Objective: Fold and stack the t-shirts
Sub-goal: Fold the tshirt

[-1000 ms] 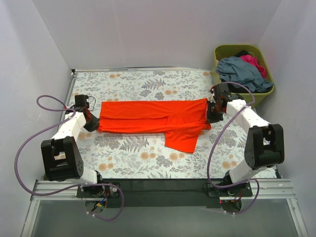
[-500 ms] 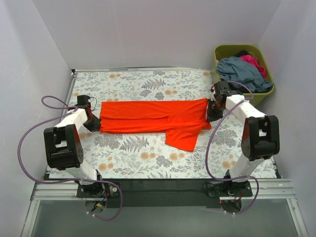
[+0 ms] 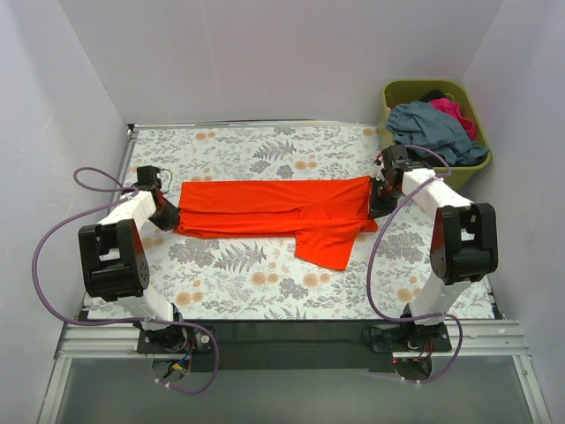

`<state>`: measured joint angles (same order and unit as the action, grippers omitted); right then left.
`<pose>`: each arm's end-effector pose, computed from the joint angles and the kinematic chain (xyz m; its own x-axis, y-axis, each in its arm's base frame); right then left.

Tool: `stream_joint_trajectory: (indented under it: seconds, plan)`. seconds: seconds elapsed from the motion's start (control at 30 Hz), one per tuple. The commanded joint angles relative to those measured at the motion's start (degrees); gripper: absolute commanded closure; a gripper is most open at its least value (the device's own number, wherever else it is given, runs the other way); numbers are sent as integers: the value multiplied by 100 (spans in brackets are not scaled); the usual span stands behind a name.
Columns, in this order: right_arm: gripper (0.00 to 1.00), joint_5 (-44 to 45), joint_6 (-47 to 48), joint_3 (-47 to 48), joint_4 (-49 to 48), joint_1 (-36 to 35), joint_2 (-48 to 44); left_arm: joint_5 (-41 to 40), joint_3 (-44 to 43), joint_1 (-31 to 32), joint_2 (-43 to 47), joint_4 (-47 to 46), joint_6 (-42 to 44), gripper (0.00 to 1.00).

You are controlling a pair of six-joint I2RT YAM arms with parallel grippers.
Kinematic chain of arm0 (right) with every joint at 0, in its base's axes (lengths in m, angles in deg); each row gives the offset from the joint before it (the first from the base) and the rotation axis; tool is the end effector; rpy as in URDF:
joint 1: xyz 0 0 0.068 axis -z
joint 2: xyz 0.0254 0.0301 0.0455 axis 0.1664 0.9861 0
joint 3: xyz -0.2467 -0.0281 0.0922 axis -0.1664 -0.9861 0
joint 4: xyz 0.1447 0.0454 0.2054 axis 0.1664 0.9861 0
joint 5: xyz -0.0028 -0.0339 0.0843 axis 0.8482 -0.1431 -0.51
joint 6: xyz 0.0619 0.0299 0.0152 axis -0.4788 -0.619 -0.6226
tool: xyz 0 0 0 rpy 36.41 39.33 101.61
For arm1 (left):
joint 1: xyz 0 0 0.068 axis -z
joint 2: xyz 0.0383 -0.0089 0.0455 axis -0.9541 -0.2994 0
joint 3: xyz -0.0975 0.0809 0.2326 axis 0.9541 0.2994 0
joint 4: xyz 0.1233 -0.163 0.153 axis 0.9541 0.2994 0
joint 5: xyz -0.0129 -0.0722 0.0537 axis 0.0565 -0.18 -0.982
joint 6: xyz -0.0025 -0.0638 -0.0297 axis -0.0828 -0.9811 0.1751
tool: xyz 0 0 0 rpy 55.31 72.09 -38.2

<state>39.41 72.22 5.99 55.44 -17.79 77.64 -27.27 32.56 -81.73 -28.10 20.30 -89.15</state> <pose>0.3421 0.0538 0.1811 -0.9309 0.0929 -0.3533 0.0409 0.9876 0.1518 0.3033 0.0543 0.1525 -0.0012 -0.9879 -0.1551 -0.9474 0.0508 -0.3160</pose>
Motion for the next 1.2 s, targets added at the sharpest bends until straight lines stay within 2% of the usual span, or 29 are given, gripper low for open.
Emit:
stream_joint_trajectory:
  seconds: [0.0, 0.4, 0.53, 0.57, 0.8, 0.97, 1.17]
  plan:
    - [99, 142, 91, 260, -119, 56, 29, -155, -229, -52, 79, -170, 58, 100]
    - [96, -25, 47, 225, -348, 65, 143, 46, -422, -52, -88, -319, 146, 100]
    - [98, -43, 56, 111, -365, 65, -41, 38, -336, -52, 376, -3, 24, 100]
    - [98, -43, 38, 67, -374, 56, -111, 20, -230, -52, 726, 32, -46, 100]
    - [99, -245, -23, -785, -436, 56, -902, -621, 877, -70, 2142, 620, -434, 100]
    - [99, -377, -41, -1392, -427, 65, -1490, -806, 1063, -87, 2548, 902, -548, 100]
    - [98, -526, -67, -1700, -418, 56, -1842, -604, 1396, -87, 2715, 1069, -697, 100]
